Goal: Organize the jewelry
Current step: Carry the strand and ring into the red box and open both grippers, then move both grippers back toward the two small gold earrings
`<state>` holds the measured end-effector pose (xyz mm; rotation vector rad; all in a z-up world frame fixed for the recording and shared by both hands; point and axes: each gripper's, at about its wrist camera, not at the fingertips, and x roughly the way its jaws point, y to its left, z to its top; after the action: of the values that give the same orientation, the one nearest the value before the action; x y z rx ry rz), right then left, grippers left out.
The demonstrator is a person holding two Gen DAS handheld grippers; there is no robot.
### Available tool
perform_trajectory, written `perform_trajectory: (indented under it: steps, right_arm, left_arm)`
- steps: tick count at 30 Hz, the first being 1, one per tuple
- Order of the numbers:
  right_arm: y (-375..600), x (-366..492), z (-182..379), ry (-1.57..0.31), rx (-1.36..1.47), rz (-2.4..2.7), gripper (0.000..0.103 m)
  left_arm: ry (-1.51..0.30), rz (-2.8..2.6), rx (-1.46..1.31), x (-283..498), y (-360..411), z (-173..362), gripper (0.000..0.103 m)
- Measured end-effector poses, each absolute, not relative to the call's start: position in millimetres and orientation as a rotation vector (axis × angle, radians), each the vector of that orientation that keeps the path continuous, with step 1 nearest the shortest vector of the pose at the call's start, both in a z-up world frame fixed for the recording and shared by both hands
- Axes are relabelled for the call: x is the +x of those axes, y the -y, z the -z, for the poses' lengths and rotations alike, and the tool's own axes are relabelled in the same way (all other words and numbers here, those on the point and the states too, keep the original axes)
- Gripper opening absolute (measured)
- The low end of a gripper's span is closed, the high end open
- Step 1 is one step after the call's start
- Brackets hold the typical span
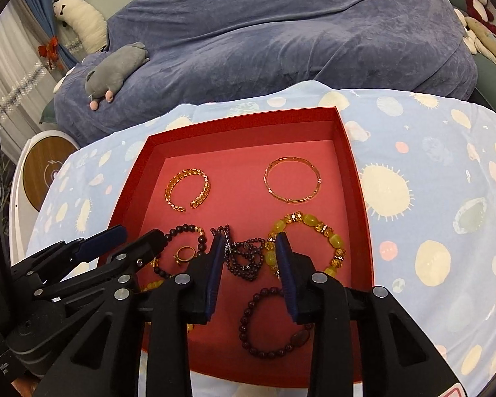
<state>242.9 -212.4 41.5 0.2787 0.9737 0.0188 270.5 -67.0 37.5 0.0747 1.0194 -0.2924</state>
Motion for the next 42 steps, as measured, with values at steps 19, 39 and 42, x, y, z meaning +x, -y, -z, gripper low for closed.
perform_trajectory:
  steps: [19,39,42]
  right_arm:
    - [207.5,171.0,-69.8,-0.935,0.287,0.001,0.033]
    - [199.1,75.8,-58.8,-0.972,0.255,0.015,0.033]
    - [197.5,62.4,-51.7,-0.987,0.253,0.018,0.033]
  left_arm:
    - [-0.964,0.317,0.064,201.1,55.5,-71.7,0.049]
    - [-0.984,0.312,0.056,115.4,35.4,-63.8,0.049]
    - [-0.993,0.308,0.056,102.1,32.9,-58.9,0.049]
